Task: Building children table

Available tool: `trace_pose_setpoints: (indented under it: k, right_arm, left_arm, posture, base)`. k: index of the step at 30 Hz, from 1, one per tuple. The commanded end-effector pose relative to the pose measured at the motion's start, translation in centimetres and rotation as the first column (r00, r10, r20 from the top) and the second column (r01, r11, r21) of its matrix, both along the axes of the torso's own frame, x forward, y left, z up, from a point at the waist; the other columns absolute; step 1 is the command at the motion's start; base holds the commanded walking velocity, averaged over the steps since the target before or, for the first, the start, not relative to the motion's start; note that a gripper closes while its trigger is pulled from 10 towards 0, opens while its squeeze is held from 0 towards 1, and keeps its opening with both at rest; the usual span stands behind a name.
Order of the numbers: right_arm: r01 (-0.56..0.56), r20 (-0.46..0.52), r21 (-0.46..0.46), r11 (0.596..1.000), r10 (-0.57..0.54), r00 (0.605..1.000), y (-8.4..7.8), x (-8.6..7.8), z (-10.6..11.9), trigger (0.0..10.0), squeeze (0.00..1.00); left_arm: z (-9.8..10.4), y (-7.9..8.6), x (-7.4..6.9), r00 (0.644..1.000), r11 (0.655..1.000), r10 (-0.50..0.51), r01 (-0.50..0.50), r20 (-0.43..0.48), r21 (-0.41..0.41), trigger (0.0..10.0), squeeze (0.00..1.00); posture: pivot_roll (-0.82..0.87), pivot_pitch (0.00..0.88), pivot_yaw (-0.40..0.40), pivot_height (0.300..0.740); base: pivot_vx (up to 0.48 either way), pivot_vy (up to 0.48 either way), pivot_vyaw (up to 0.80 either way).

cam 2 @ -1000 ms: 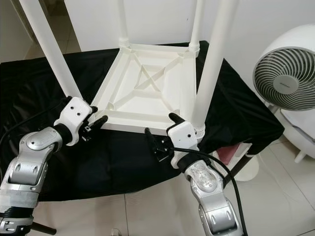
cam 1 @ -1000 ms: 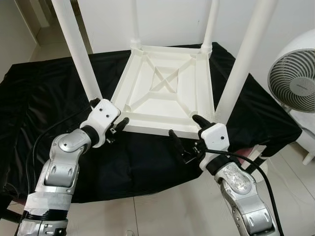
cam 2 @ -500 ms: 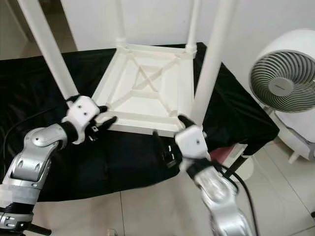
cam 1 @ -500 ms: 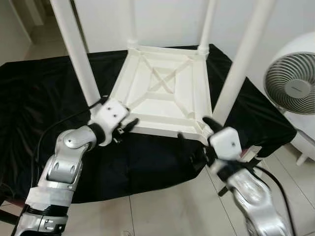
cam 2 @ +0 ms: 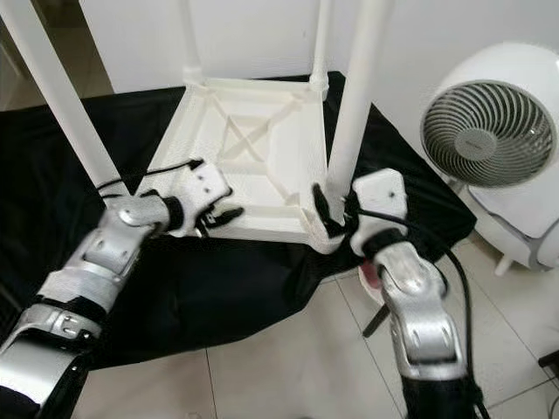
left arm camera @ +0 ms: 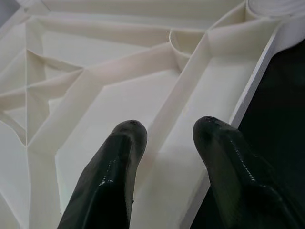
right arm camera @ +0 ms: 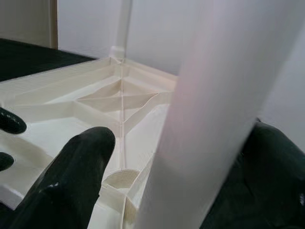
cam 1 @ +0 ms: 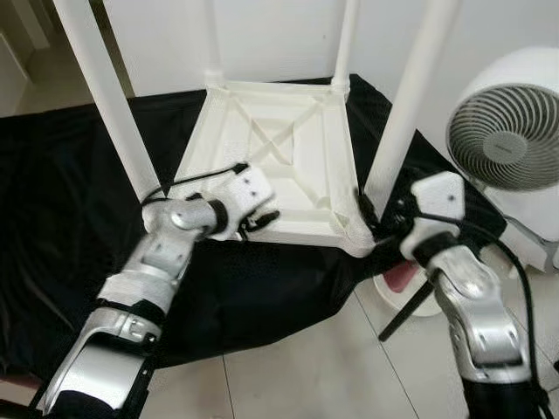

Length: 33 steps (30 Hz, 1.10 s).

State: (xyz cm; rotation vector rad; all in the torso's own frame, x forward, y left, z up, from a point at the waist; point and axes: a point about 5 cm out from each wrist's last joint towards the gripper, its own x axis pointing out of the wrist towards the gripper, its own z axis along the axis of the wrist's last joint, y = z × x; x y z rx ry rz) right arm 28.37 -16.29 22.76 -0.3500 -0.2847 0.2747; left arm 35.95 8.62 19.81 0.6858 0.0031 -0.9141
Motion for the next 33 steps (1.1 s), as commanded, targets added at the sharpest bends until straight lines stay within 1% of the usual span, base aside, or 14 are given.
trace_pose_setpoints:
  k: [1, 3, 12, 13, 14, 16, 17, 23, 28, 29, 30, 31, 32, 33]
  right_arm:
    - [0.010, -0.039, -0.008, 1.000, -0.011, 0.999, -0.2, -0.1, -0.8, 10.0, 0.00]
    - [0.007, -0.063, -0.008, 1.000, -0.008, 0.998, -0.5, -0.7, -1.3, 10.0, 0.00]
    - [0.015, -0.073, -0.006, 1.000, -0.015, 0.997, -0.6, 0.0, -1.4, 10.0, 0.00]
    - [-0.002, -0.070, -0.011, 1.000, 0.001, 0.998, -0.2, 0.7, -1.2, 10.0, 0.00]
    - [-0.012, -0.071, -0.033, 0.999, 0.010, 0.997, 0.3, 1.5, -1.0, 10.0, 0.00]
    - [-0.019, -0.072, -0.049, 0.999, 0.015, 0.997, 0.7, 2.0, -0.8, 10.0, 0.00]
    - [-0.029, -0.080, -0.062, 0.998, 0.024, 0.997, 1.1, 2.4, -0.7, 10.0, 0.00]
    - [-0.061, -0.099, -0.043, 0.997, 0.056, 0.994, 2.3, 3.0, -0.4, 10.0, 0.00]
    - [-0.072, -0.101, -0.030, 0.997, 0.068, 0.993, 2.7, 3.1, -0.3, 10.0, 0.00]
    - [-0.079, -0.101, -0.021, 0.997, 0.076, 0.992, 2.9, 3.1, -0.3, 10.0, 0.00]
    - [-0.079, -0.101, -0.021, 0.997, 0.076, 0.992, 2.9, 3.1, -0.3, 10.0, 0.00]
    - [-0.084, -0.101, -0.016, 0.996, 0.082, 0.992, 3.0, 3.0, -0.3, 10.0, 0.00]
    - [-0.084, -0.101, -0.016, 0.996, 0.082, 0.992, 3.0, 3.0, -0.3, 10.0, 0.00]
    - [-0.088, -0.100, -0.014, 0.996, 0.086, 0.991, 3.1, 3.1, -0.4, 10.0, 0.00]
  left_arm:
    - [-0.7, 0.2, -0.3, 0.998, 0.998, -0.044, 0.045, -0.038, 0.035, 10.0, 0.00]
    - [-0.8, -0.1, -0.4, 0.990, 0.994, -0.109, 0.111, -0.087, 0.021, 10.0, 0.00]
    - [-1.5, -1.4, 0.3, 0.983, 0.990, -0.131, 0.135, -0.130, 0.024, 10.0, 0.00]
    - [-1.5, -1.4, 0.6, 0.981, 0.990, -0.132, 0.136, -0.144, 0.024, 9.8, 0.00]
    - [-1.5, -1.3, 0.7, 0.977, 0.987, -0.148, 0.155, -0.157, 0.034, 8.7, 0.00]
    - [-1.5, -1.1, 0.8, 0.973, 0.985, -0.159, 0.168, -0.165, 0.043, 8.7, 0.00]
    - [-1.6, -0.8, 0.8, 0.975, 0.983, -0.154, 0.168, -0.163, 0.075, 10.0, 0.00]
    - [-2.9, 0.2, 0.5, 0.972, 0.969, -0.155, 0.185, -0.178, 0.165, 10.0, 0.00]
    - [-3.7, 0.7, 0.4, 0.972, 0.964, -0.143, 0.180, -0.184, 0.198, 10.0, 0.00]
    - [-4.0, 0.8, 0.6, 0.976, 0.967, -0.123, 0.159, -0.182, 0.198, 5.7, 0.00]
    - [-4.0, 0.8, 0.6, 0.976, 0.967, -0.123, 0.159, -0.182, 0.198, 5.7, 0.00]
    - [-4.2, 1.0, 0.8, 0.979, 0.972, -0.095, 0.130, -0.179, 0.198, 4.9, 0.00]
    - [-4.2, 1.0, 0.8, 0.979, 0.972, -0.095, 0.130, -0.179, 0.198, 4.9, 0.00]
    - [-4.3, 1.0, 1.0, 0.980, 0.974, -0.082, 0.117, -0.179, 0.194, 0.0, 0.00]
  posture:
    - [-0.14, 0.134, 0.040, 0.740]
    - [-0.14, 0.137, 0.043, 0.740]
    - [-0.15, 0.151, 0.059, 0.740]
    - [-0.15, 0.156, 0.063, 0.740]
    - [-0.15, 0.160, 0.067, 0.740]
    - [-0.14, 0.160, 0.066, 0.740]
    - [-0.14, 0.161, 0.063, 0.740]
    - [-0.13, 0.159, 0.055, 0.740]
    - [-0.13, 0.157, 0.050, 0.740]
    - [-0.13, 0.152, 0.049, 0.740]
    - [-0.13, 0.152, 0.049, 0.740]
    - [-0.13, 0.152, 0.048, 0.740]
    - [-0.13, 0.152, 0.048, 0.740]
    - [-0.13, 0.149, 0.047, 0.740]
  base:
    - [0.000, 0.000, 0.00]
    - [0.000, 0.000, 0.00]
    - [0.000, 0.000, 0.00]
    - [0.000, 0.000, 0.00]
    - [0.000, 0.000, 0.00]
    - [0.000, 0.000, 0.00]
    - [0.000, 0.000, 0.00]
    - [0.000, 0.000, 0.00]
    - [0.000, 0.000, 0.00]
    - [0.000, 0.000, 0.00]
    - [0.000, 0.000, 0.00]
    - [0.000, 0.000, 0.00]
    - [0.000, 0.000, 0.00]
    - [0.000, 0.000, 0.00]
